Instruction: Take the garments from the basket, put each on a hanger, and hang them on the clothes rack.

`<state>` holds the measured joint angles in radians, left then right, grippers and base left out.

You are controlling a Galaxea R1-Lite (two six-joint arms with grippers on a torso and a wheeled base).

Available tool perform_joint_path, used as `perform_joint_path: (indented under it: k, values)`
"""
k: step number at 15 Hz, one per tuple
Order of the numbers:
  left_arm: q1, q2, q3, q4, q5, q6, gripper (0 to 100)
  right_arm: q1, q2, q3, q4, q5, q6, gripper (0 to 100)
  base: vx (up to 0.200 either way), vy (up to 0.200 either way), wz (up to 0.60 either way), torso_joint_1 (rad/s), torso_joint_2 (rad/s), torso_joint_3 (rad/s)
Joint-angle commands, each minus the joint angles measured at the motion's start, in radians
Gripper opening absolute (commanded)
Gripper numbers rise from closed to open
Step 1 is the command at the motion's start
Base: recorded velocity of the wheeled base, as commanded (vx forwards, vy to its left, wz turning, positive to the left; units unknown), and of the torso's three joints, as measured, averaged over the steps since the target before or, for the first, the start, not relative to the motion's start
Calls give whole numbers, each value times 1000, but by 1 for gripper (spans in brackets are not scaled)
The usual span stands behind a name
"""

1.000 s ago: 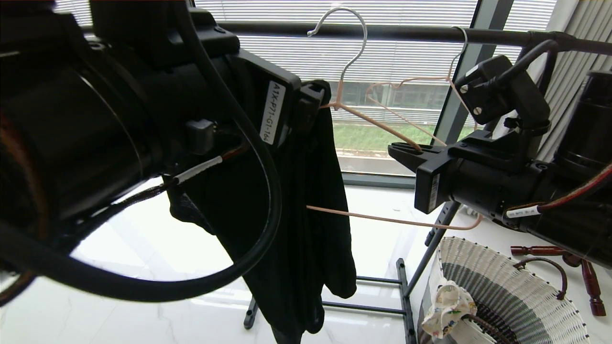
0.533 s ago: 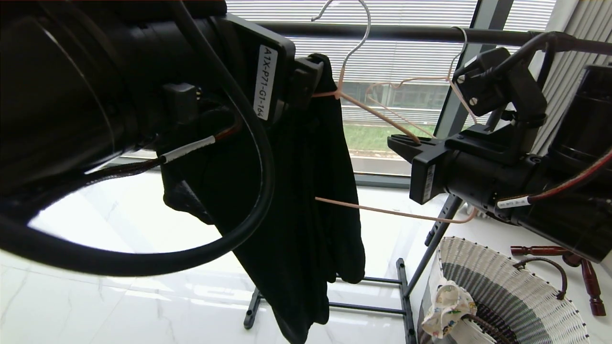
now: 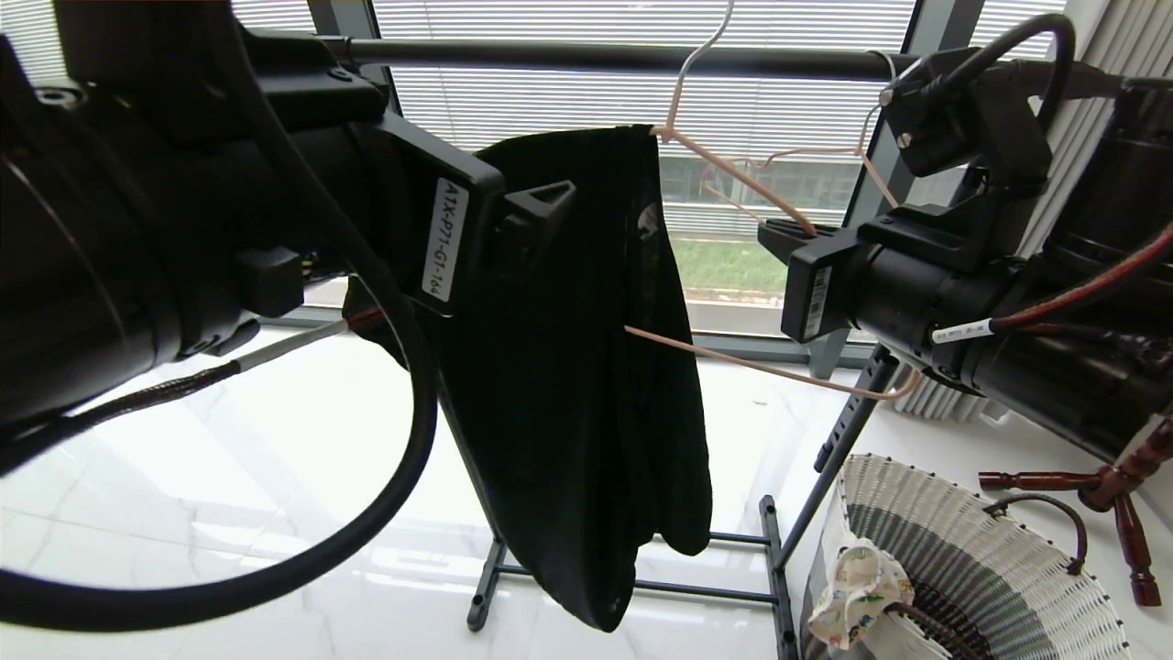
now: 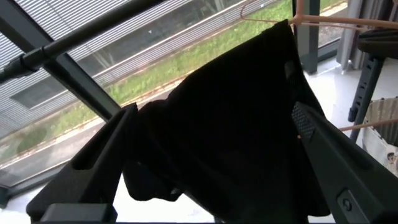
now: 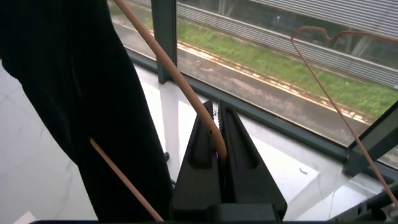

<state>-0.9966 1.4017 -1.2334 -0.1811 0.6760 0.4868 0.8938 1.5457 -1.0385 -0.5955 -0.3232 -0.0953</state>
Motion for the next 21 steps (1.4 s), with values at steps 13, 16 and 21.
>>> perform_joint_path:
  k: [13, 16, 21]
  values:
    - [0, -322, 358, 209, -544, -47, 100, -12, -246, 353, 0, 279, -392, 0, 0, 0, 0, 0, 0, 0]
    - [-2, -280, 387, 207, -601, -70, 100, 53, -253, 354, -3, 277, -454, 0, 0, 0, 0, 0, 0, 0]
    - [3, -222, 419, 207, -599, -96, 100, 149, -256, 353, -3, 271, -501, 0, 0, 0, 0, 0, 0, 0]
